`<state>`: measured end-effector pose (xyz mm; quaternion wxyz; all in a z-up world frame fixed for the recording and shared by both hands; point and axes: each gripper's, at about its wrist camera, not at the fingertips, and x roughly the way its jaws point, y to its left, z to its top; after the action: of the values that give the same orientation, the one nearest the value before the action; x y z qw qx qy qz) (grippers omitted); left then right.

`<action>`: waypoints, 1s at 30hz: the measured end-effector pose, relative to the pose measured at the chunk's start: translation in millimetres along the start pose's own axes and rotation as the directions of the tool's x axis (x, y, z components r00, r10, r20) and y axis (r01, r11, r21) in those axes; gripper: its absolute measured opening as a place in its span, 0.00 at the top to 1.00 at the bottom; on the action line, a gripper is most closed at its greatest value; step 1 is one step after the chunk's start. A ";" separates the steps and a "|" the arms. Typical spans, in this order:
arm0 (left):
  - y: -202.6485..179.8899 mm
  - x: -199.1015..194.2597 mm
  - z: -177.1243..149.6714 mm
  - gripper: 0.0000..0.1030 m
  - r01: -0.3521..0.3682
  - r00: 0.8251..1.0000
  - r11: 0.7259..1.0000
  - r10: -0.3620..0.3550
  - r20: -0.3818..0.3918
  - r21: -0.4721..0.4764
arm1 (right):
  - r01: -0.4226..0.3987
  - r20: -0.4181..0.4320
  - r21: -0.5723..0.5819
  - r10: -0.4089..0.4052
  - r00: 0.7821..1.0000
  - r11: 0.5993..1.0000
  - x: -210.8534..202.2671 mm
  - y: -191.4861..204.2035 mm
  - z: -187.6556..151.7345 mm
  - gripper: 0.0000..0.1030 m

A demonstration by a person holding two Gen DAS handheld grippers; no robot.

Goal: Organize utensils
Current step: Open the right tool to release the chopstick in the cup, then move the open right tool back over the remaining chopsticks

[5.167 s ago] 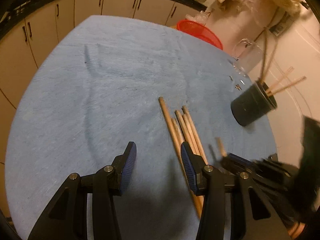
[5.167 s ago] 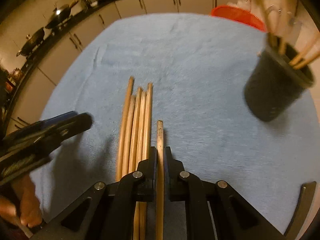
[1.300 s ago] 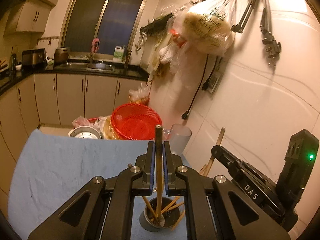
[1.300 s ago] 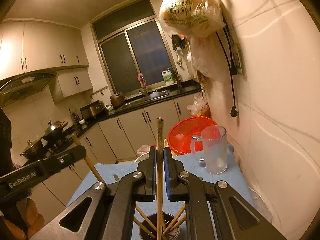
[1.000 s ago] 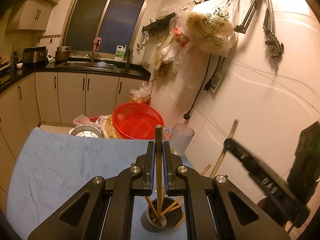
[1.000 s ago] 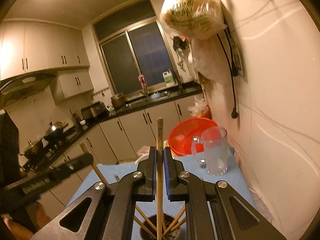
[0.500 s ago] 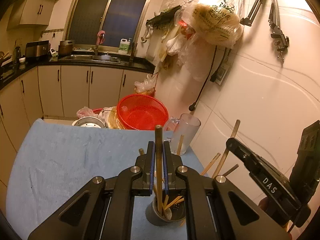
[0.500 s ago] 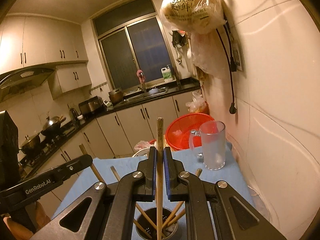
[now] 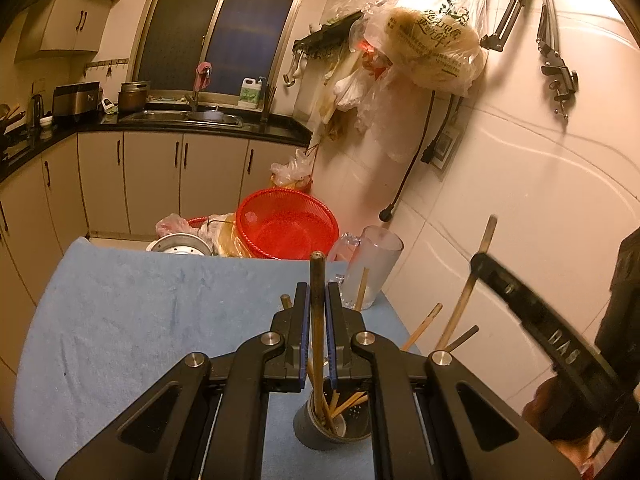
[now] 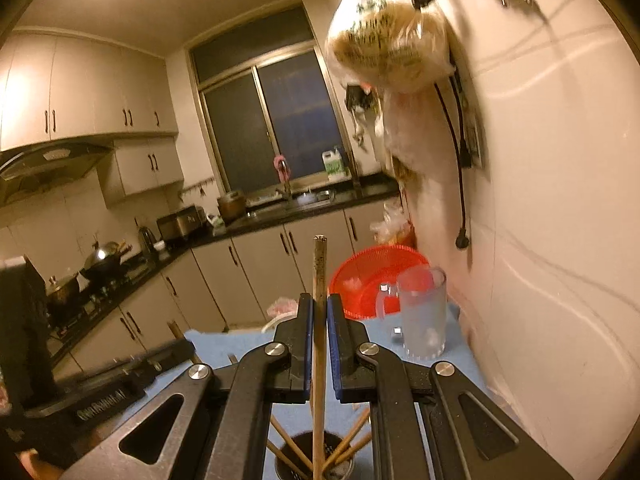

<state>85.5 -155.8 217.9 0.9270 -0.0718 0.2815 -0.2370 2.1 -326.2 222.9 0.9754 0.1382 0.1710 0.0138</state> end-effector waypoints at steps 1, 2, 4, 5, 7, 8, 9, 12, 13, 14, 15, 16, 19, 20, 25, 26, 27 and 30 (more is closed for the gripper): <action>0.4 0.6 -0.9 0.93 0.000 1.000 1.000 0.000 -0.003 0.000 | 0.000 -0.009 0.005 0.000 1.000 1.000 2.8 -1.2 -1.9 0.92; 0.2 1.1 -1.4 0.93 -0.002 1.000 1.000 0.002 -0.004 0.001 | -0.003 -0.012 0.013 0.004 1.000 1.000 4.0 -2.5 -2.2 0.92; 0.3 1.3 -0.7 0.93 -0.005 1.000 1.000 0.005 -0.003 0.001 | -0.004 -0.002 0.017 0.004 1.000 1.000 2.2 -2.7 1.1 0.92; 0.8 0.9 -0.1 0.93 -0.004 1.000 1.000 0.004 -0.002 -0.002 | -0.004 0.006 0.016 0.004 1.000 1.000 0.2 -2.6 3.9 0.92; 0.9 0.1 -0.2 0.93 -0.003 1.000 1.000 0.003 0.000 -0.001 | -0.009 0.033 0.009 0.009 0.999 1.000 -6.6 -0.2 12.6 0.92; 0.8 -0.2 -0.1 0.93 -0.003 1.000 1.000 0.003 0.002 0.001 | -0.007 0.049 0.005 0.007 0.999 1.000 -9.8 1.2 17.3 0.92; 0.5 -0.4 -0.3 0.93 -0.003 1.000 1.000 0.003 0.004 0.002 | -0.006 0.059 0.001 0.005 0.998 1.000 -11.7 2.6 20.5 0.92; -0.2 0.5 -1.9 0.93 0.000 1.000 1.000 0.000 0.002 0.004 | 0.003 0.076 -0.012 -0.003 0.997 1.000 -13.4 6.2 26.3 0.92; -0.1 0.8 -2.7 0.93 -0.001 1.000 1.000 0.001 0.000 0.003 | 0.005 0.069 -0.014 -0.004 0.998 1.000 -11.1 5.9 24.0 0.92; 0.5 1.6 -3.4 0.93 -0.001 1.000 1.000 0.001 -0.004 0.002 | 0.005 0.059 -0.013 -0.004 0.998 1.000 -8.8 5.9 21.0 0.92; 0.9 2.1 -4.0 0.93 0.000 1.000 1.000 0.000 -0.007 0.002 | 0.006 0.043 -0.011 -0.006 0.999 1.000 -5.2 4.9 15.7 0.92; 1.6 3.3 -5.2 0.93 -0.001 1.000 1.000 0.001 -0.011 0.002 | 0.009 0.032 -0.011 -0.009 0.999 1.000 -2.3 3.9 11.4 0.92; 2.5 5.6 -7.5 0.93 -0.001 1.000 1.000 0.001 -0.020 0.002 | 0.004 -0.017 0.003 -0.004 1.000 1.000 4.6 -0.8 -2.4 0.92; 2.7 5.7 -8.2 0.93 -0.001 1.000 1.000 0.001 -0.023 0.003 | -0.003 -0.032 0.004 0.003 0.999 1.000 5.3 -0.9 -5.3 0.92; 2.8 3.4 -9.0 0.93 -0.005 1.000 1.000 0.005 -0.026 -0.002 | -0.009 -0.088 -0.021 0.007 0.996 1.000 6.6 4.2 -16.0 0.91; 2.6 1.8 -8.9 0.93 -0.004 1.000 1.000 0.004 -0.027 -0.001 | -0.012 -0.098 -0.023 0.010 0.995 1.000 5.3 5.1 -17.1 0.88; 2.7 0.5 -8.8 0.91 -0.003 1.000 1.000 0.002 -0.028 -0.002 | -0.013 -0.100 -0.026 0.010 0.995 1.000 3.3 5.7 -18.5 0.83; 2.4 -8.5 -8.6 0.76 -0.001 1.000 1.000 0.001 -0.020 -0.007 | -0.009 -0.093 -0.039 0.006 0.996 0.999 -9.5 9.1 -19.4 0.58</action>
<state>75.5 -149.5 214.2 0.9240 -0.0725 0.2918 -0.2361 -13.1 -313.1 211.0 0.9689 0.1189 0.2153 0.0271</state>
